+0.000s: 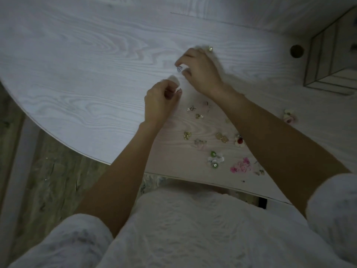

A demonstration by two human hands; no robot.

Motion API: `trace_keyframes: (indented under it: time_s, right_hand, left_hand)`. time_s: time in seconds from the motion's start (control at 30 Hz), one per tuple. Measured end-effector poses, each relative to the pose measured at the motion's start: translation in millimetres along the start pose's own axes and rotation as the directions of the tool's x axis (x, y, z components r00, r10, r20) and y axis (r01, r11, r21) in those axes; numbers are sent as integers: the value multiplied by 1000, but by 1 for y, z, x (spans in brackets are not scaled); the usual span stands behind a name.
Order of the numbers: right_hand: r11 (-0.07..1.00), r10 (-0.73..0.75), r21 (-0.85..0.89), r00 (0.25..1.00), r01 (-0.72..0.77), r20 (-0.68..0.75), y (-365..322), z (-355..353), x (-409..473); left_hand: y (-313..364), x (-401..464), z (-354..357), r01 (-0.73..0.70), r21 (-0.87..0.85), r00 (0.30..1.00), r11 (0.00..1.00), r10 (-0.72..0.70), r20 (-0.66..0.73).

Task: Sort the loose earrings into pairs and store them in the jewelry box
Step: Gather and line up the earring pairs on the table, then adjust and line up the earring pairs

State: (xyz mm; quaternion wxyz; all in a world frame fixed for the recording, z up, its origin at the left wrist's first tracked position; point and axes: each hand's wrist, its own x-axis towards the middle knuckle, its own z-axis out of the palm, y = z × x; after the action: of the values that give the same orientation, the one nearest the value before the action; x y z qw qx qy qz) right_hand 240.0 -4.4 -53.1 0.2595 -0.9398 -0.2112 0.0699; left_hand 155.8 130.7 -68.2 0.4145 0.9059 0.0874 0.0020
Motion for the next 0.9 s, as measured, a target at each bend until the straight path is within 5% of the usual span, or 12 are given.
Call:
trace_keyframes:
  time_s: [0.1,0.27,0.6,0.9]
  right_hand:
    - [997,-26,-69,994,34,110,-6,8,11]
    - [997,18,-78,996,-11,93,4,1,-16]
    - [972,173,146,981,-184,87,-23,10,-52]
    - [990,78,100,979,-98,187,-50,36,-101]
  left_hand:
    - [2,1,-2,-31,11,999,999,31,14]
    - [0,4,-1,-24,15,999,1000,24,38]
    - [-11,-24,-14,-64,110,998,992,62,18]
    - [-23,-81,-25,-1,76,999,997,-3,50]
